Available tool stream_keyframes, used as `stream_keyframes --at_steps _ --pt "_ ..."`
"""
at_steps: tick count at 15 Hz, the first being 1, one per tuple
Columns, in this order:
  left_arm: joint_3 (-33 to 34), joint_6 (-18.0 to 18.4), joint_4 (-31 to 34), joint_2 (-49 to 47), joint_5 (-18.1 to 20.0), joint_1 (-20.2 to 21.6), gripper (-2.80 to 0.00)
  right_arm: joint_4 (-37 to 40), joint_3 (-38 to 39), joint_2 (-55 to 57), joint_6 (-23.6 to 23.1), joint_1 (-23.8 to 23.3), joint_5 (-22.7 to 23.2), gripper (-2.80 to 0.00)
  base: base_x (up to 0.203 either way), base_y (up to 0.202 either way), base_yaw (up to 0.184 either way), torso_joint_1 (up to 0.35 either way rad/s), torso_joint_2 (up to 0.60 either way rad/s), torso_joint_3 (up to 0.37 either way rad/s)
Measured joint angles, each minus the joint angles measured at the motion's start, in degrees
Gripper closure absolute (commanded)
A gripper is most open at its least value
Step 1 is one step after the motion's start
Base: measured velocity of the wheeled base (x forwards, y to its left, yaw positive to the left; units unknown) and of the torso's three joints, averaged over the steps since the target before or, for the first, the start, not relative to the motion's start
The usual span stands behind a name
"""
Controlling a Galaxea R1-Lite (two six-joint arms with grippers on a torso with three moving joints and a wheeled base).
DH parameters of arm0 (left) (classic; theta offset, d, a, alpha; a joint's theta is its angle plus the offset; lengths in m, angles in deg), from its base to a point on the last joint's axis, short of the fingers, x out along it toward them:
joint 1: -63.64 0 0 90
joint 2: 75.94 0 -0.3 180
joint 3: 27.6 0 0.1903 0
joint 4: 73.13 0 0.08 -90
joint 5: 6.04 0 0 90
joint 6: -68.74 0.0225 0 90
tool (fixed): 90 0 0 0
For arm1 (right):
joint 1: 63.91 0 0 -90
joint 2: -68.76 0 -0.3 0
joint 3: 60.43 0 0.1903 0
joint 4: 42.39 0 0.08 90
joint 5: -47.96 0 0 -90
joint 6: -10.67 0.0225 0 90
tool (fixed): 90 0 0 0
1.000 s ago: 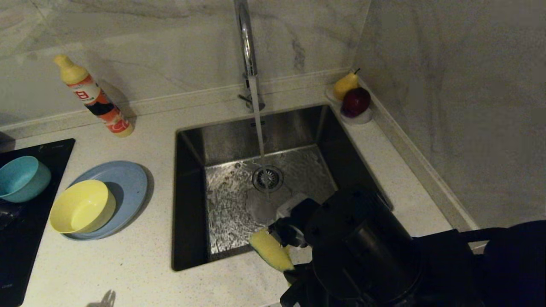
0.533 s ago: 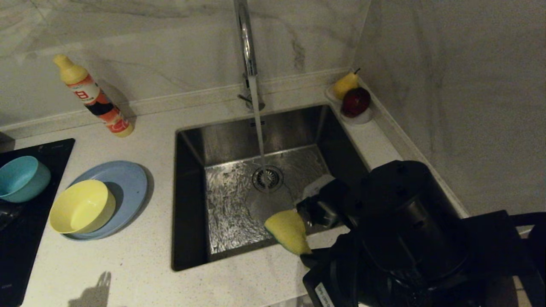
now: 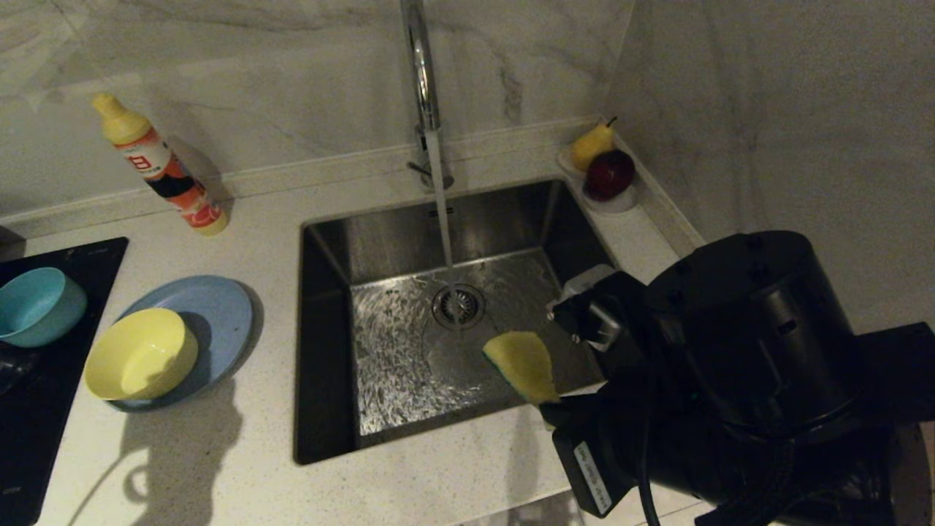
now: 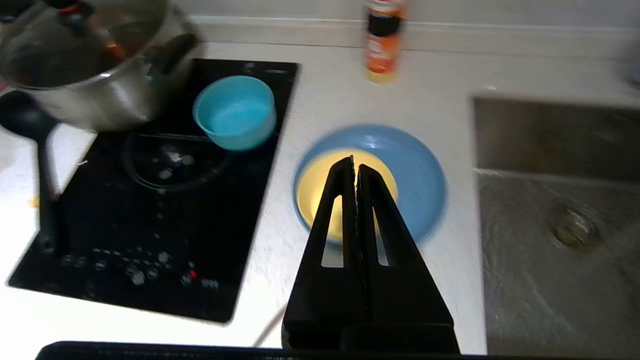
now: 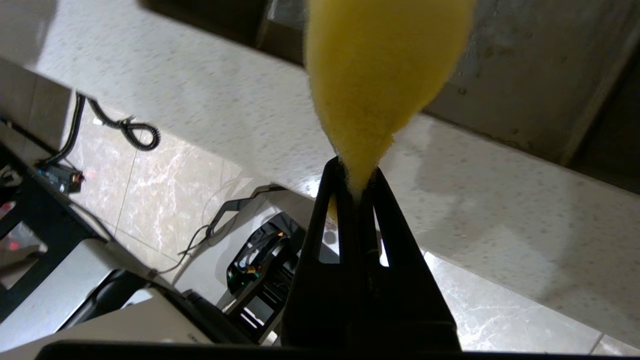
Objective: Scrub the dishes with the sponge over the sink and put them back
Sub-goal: Pick up a bowl and the sponge
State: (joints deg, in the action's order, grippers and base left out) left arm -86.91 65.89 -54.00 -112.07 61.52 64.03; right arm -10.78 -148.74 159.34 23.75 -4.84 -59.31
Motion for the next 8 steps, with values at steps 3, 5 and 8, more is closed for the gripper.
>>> stream_keyframes --at_steps 3,5,8 --pt "-10.5 -2.2 0.9 -14.0 -4.9 1.4 0.0 0.0 0.2 -0.1 0.0 -0.7 0.1 0.0 0.0 0.0 0.0 0.0 0.0 0.0" --pt "-15.8 -3.1 1.4 -22.6 -5.7 4.4 0.0 0.0 0.2 0.2 0.1 -0.9 0.2 0.0 0.0 0.0 0.0 0.0 0.0 0.0" --pt "-22.7 -7.0 1.2 -35.0 -3.4 10.6 0.0 -0.1 -0.1 1.7 0.4 -2.1 0.4 0.0 0.0 0.0 0.0 0.0 0.0 0.0"
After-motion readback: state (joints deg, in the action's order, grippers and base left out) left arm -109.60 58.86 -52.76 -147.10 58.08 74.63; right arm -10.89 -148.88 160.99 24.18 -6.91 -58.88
